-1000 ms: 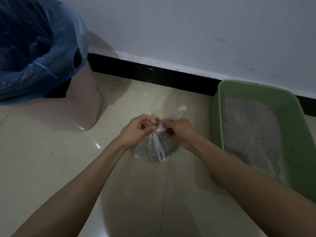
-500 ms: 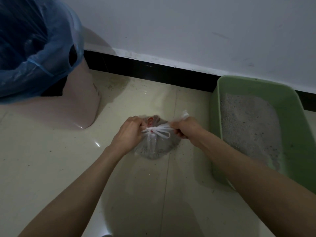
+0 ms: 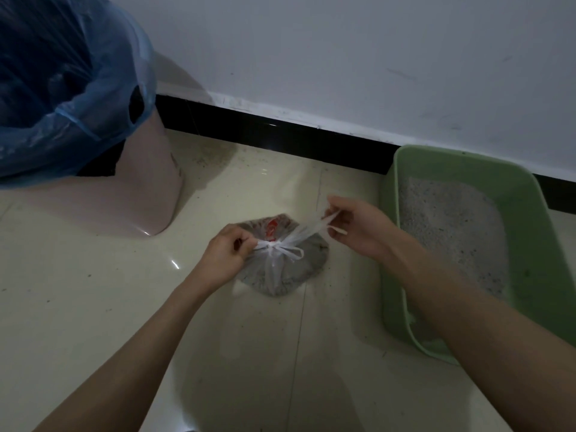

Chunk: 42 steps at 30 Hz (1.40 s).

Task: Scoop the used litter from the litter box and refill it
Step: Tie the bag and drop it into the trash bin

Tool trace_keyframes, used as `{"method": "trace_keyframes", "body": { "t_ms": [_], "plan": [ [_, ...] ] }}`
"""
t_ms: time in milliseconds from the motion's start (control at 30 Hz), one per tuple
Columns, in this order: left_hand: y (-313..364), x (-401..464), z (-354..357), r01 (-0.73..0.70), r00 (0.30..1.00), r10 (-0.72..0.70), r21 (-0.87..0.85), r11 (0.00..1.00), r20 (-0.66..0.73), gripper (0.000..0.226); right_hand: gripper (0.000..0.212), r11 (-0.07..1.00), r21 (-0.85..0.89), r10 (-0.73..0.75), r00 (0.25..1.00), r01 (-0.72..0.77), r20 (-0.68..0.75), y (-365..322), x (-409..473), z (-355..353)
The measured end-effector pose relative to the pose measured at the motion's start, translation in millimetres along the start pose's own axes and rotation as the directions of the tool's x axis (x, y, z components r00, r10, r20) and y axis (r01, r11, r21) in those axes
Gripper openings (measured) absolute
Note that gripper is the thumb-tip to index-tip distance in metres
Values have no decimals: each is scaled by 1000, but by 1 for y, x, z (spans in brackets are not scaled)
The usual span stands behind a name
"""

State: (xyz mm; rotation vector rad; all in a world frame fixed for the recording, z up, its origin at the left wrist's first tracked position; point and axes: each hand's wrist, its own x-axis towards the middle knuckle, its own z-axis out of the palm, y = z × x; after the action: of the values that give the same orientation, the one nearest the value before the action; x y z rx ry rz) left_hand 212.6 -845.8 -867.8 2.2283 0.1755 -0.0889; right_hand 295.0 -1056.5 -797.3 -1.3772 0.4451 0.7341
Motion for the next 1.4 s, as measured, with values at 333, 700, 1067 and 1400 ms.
{"method": "trace_keyframes", "body": {
  "t_ms": [333,700,1067,1400],
  "plan": [
    [-5,8,-3,-112,993,96,257,960,71,8,39,983,-183,-30,997,17,-73,-6,0,-18],
    [59,-25,-84,-342,931,365,412,845,23,34,28,800,-419,-311,894,430,323,-48,-44,59],
    [60,-52,-196,70,888,279,705,705,-367,48,36,731,-216,-604,761,647,237,-132,-113,109],
    [36,-61,-204,94,956,166,789,608,-242,56,32,602,-8,-746,567,798,350,-246,-171,192]
  ]
}}
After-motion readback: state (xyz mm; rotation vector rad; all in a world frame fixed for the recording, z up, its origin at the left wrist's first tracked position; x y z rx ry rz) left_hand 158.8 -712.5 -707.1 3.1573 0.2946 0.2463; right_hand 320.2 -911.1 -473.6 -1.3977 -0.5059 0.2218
